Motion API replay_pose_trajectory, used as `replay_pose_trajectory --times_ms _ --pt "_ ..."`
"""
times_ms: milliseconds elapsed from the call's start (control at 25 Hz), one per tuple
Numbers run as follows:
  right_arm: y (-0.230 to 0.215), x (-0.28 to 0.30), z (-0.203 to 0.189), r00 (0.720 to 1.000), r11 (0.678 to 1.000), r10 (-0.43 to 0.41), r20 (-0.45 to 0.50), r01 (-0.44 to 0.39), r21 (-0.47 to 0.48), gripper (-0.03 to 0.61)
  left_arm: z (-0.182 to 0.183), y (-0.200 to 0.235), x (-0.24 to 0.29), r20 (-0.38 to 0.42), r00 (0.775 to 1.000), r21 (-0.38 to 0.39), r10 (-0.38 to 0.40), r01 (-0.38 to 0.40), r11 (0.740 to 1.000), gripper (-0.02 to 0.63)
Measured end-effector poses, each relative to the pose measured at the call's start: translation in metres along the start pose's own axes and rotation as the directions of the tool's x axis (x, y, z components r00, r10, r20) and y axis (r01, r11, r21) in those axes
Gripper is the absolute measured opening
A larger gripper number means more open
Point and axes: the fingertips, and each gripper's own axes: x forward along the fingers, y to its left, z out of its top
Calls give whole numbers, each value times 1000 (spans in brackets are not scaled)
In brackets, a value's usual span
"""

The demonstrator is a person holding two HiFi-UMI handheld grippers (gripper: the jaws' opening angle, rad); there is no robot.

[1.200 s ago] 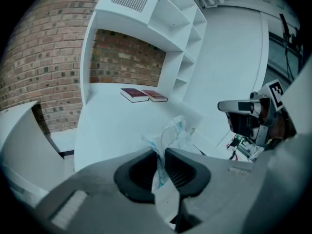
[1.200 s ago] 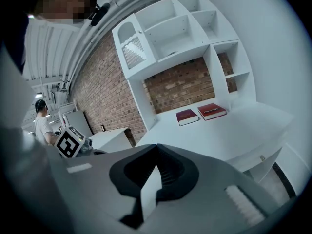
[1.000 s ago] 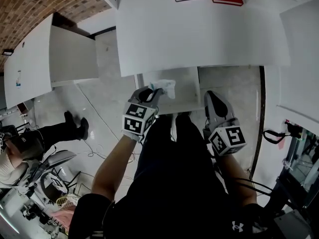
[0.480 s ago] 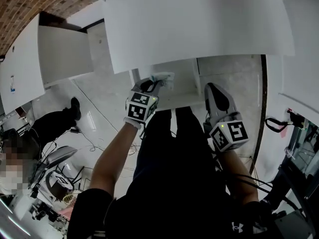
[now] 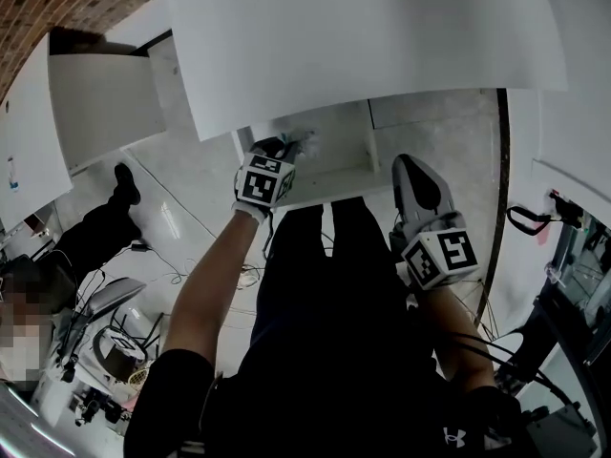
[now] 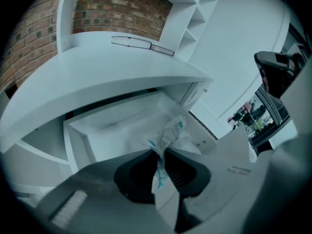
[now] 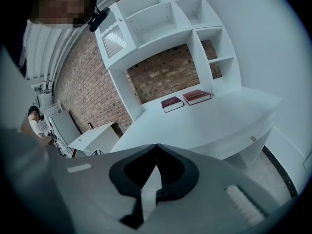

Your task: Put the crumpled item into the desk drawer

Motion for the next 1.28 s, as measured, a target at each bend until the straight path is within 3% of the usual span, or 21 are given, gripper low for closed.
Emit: replay_pose_trajectory --times_ms 640,1280 --pt "-25 0 -34 996 997 -57 -68 61 51 3 -31 7 65 -126 991 25 -42 46 999 55" --pt "-36 -2 -50 992 995 -65 -107 72 64 3 -44 23 94 -146 989 -9 -24 23 1000 55"
